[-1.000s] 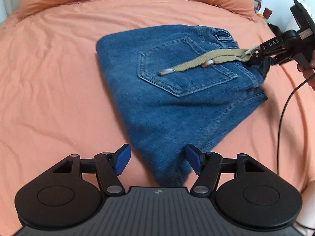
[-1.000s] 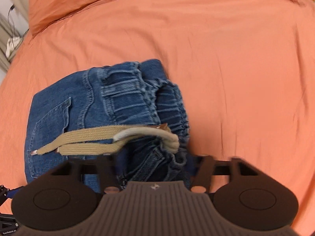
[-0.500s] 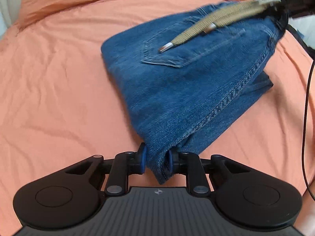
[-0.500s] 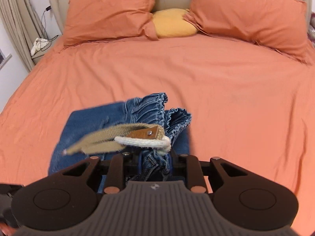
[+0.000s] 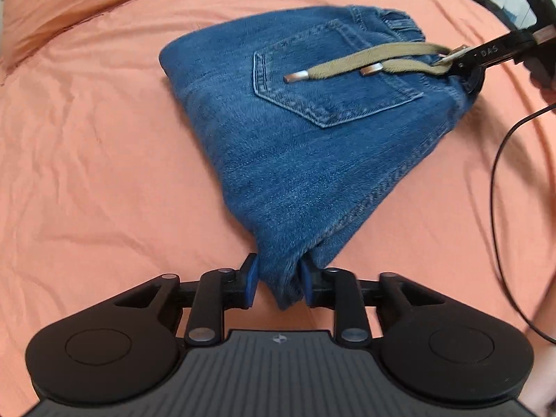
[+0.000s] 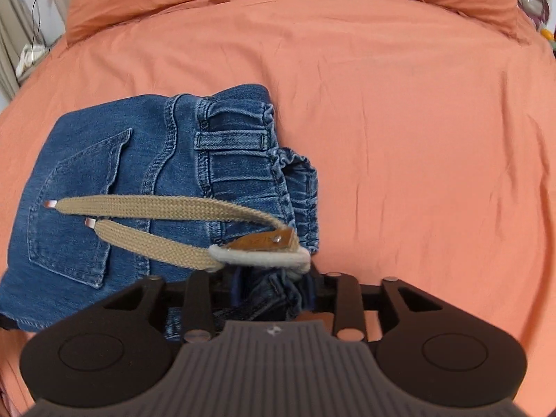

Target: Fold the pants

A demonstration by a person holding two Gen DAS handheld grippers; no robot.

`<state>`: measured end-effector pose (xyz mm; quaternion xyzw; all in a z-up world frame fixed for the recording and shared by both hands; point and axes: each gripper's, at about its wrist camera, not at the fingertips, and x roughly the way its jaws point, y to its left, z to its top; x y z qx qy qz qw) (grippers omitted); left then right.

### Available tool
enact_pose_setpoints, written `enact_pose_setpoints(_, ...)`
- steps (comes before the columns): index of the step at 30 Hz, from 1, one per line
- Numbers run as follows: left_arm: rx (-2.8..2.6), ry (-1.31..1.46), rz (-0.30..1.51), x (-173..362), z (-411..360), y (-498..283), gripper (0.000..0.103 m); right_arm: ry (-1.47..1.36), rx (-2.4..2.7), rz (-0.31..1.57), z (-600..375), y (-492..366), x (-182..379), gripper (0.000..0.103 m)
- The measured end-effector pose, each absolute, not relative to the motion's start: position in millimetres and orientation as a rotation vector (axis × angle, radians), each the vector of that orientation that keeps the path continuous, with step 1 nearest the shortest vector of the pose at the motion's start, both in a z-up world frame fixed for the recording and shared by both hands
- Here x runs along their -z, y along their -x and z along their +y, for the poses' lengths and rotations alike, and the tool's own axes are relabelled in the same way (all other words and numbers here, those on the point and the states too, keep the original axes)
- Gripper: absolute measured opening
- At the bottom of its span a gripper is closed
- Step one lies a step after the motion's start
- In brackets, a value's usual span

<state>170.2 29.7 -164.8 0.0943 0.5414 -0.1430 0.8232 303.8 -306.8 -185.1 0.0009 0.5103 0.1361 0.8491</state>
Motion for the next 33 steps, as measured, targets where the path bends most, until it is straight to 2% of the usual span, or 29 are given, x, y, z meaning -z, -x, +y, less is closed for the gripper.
enact_pose_setpoints(3,0.329,-0.148,1.108,144,46,-169,0.040,0.011,-0.299,1.047,-308,-305,170,0.050)
enact_pose_setpoints(5,0.339,-0.104,1.086,131,57,-177,0.052,-0.018,-0.304,1.030,-317,-305,162,0.052)
enact_pose_setpoints(7,0.313,-0.059,1.053,122,67,-192,0.055,-0.050,-0.308,1.016,-323,-310,154,0.057)
enact_pose_setpoints(9,0.275,-0.009,1.027,118,77,-212,0.057,-0.073,-0.306,1.004,-324,-318,150,0.057)
enact_pose_setpoints(11,0.238,0.066,1.006,120,87,-234,0.065,-0.105,-0.308,1.015,-322,-329,150,0.057)
enact_pose_setpoints(17,0.173,0.281,0.978,134,106,-288,0.067,-0.264,-0.303,1.071,-323,-357,160,0.055)
enact_pose_setpoints(22,0.145,0.341,1.003,153,108,-316,0.067,-0.352,-0.287,1.134,-324,-374,178,0.052)
enact_pose_setpoints(23,0.137,0.342,1.011,158,107,-320,0.067,-0.368,-0.289,1.141,-324,-376,182,0.049)
enact_pose_setpoints(24,0.132,0.341,1.022,162,106,-324,0.067,-0.383,-0.294,1.142,-323,-378,185,0.039)
enact_pose_setpoints(26,0.124,0.336,1.036,171,105,-330,0.063,-0.373,-0.306,1.126,-319,-378,184,0.034)
enact_pose_setpoints(27,0.123,0.331,1.046,175,104,-333,0.056,-0.329,-0.313,1.105,-314,-377,181,0.027)
enact_pose_setpoints(28,0.127,0.333,1.059,179,102,-334,0.035,-0.274,-0.328,1.079,-308,-377,176,0.022)
enact_pose_setpoints(29,0.131,0.335,1.072,182,101,-335,0.021,-0.223,-0.346,1.055,-302,-375,170,0.019)
enact_pose_setpoints(30,0.113,0.325,1.071,184,99,-336,0.018,-0.189,-0.365,1.027,-299,-372,163,0.016)
enact_pose_setpoints(31,0.103,0.308,1.063,184,98,-335,0.010,-0.170,-0.381,0.998,-297,-371,156,0.014)
enact_pose_setpoints(33,0.099,0.292,1.052,185,96,-334,0.006,-0.155,-0.409,0.926,-300,-366,144,0.012)
